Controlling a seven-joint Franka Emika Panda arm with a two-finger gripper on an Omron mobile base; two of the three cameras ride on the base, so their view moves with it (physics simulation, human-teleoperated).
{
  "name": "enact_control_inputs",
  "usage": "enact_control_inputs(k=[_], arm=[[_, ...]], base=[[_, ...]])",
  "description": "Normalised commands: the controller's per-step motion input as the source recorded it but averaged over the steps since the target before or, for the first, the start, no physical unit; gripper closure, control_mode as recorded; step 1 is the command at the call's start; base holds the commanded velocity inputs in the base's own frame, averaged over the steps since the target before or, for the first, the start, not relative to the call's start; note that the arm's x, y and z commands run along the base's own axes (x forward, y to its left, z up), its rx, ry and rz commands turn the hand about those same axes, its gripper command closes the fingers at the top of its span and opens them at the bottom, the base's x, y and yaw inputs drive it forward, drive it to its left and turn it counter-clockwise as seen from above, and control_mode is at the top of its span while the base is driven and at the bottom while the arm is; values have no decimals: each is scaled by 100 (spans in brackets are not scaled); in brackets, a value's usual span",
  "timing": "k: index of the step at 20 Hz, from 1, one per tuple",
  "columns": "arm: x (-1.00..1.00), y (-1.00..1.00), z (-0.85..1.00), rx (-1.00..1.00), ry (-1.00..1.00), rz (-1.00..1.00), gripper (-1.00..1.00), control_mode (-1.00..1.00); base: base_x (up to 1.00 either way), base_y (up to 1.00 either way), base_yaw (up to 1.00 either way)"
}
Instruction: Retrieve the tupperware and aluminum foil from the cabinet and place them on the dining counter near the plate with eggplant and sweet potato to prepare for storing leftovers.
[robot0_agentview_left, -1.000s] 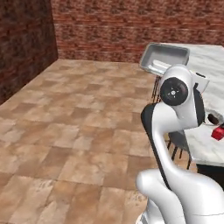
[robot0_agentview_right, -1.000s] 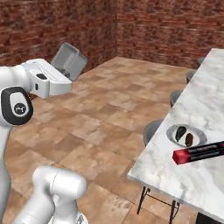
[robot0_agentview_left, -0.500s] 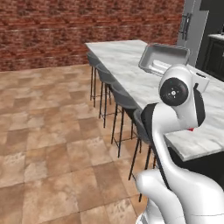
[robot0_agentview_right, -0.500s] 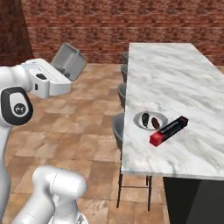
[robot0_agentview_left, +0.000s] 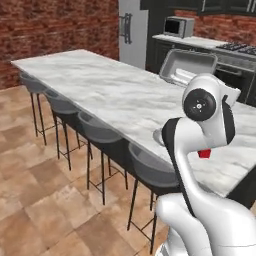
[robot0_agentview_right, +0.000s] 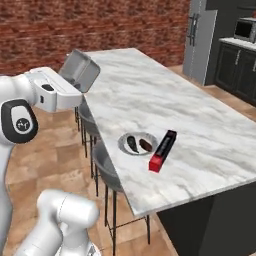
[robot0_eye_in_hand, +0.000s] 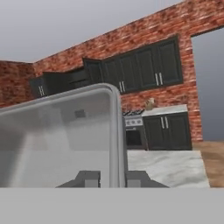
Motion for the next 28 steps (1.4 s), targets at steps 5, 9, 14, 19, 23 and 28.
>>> enact_control_inputs(k=[5,9,14,19,23,28], arm=[[0,0,0,0,0,0,100,100],[0,0,0,0,0,0,100,100],[0,0,0,0,0,0,100,100],[0,0,0,0,0,0,100,100],[0,0,0,0,0,0,100,100],[0,-4,0,0,3,-6,100,-100]], base=[[60,67,-69],[52,74,-68],[18,98,-62],[6,95,-62],[0,81,-60],[0,13,-27]])
